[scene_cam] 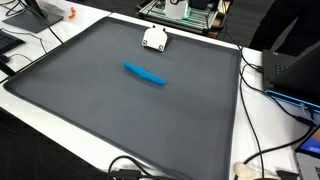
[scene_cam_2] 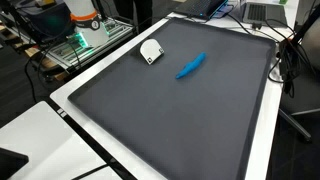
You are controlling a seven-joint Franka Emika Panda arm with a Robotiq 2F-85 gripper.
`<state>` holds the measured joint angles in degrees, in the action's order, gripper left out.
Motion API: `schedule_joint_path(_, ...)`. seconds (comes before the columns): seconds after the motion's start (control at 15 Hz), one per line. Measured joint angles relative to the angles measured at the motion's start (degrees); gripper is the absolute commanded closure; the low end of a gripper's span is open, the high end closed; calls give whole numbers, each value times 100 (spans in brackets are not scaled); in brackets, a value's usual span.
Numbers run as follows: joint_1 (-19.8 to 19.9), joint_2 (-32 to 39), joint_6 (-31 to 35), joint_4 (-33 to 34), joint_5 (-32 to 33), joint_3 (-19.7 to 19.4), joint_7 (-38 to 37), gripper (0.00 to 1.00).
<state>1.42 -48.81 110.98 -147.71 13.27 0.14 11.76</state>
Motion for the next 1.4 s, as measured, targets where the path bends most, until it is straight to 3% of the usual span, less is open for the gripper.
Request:
schedule_joint_path(0.47, -4, 6, 0, 2, 0, -1, -2, 0)
schedule_joint_path(0.67, -29, 142, -11, -5, -179, 22, -478, 0)
schedule_joint_path(0.93, -88, 679, 37, -12, -907, 83, -1301, 0)
schedule_joint_path(1.4, -68, 1827, 708, -77, -1999, 198, -2832, 0)
